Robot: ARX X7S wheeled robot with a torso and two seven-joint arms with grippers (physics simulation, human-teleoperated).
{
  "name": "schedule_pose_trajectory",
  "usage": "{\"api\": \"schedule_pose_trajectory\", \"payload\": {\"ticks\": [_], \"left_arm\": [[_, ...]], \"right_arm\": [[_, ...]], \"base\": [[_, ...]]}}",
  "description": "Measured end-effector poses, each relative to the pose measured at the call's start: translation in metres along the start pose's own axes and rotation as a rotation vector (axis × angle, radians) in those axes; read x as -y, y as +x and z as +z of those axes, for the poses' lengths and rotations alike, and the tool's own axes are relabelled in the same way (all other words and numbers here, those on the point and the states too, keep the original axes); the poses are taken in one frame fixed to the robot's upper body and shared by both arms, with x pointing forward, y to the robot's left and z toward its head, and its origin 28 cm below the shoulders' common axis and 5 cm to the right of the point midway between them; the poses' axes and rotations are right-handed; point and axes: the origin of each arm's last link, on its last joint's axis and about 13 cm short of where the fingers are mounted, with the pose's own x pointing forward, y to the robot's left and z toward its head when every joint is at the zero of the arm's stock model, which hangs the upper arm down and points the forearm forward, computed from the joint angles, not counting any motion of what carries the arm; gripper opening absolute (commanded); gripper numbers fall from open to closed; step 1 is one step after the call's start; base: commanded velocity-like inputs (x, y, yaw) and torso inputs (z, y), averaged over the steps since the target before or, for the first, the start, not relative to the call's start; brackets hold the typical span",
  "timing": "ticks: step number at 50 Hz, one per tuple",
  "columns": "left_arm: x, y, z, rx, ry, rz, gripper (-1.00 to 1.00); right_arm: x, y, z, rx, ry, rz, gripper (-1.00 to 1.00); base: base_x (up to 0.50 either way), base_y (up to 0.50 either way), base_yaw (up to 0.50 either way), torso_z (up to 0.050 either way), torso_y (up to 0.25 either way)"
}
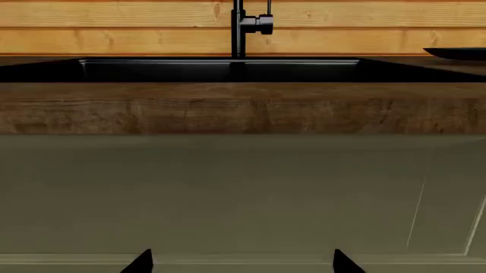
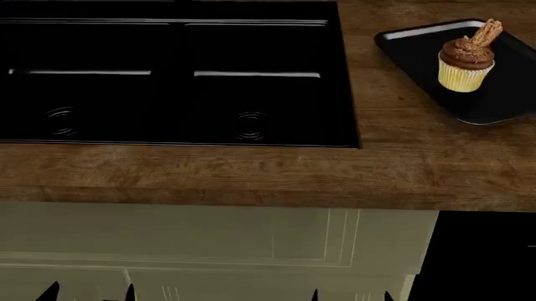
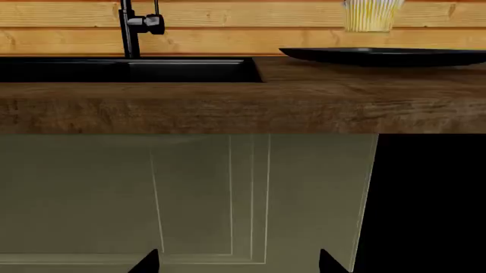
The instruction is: Move the fresh-baked cupcake off the tray onto the counter, and place the bowl used for mixing into the sink.
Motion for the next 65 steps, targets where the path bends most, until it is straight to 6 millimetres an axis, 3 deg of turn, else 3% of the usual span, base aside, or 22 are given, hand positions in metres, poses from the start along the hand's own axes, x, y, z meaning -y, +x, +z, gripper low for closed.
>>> {"api": "schedule_pose_trajectory", "payload": {"ticks": [19, 65], "left_arm": [[-0.0004, -0.0005, 0.0019, 0.019, 0.012, 0.012, 1.0], [-0.0017, -0.0031, 0.0034, 0.046, 0.02, 0.014, 1.0]], "right_arm": [[-0.0009, -0.0004, -0.0006, -0.008, 0.001, -0.001, 1.0], [0.0004, -0.0008, -0.0004, -0.012, -0.003, -0.011, 1.0]], "base": [[0.0, 0.0, 0.0, 0.001, 0.0], [0.0, 0.0, 0.0, 0.05, 0.0]]}}
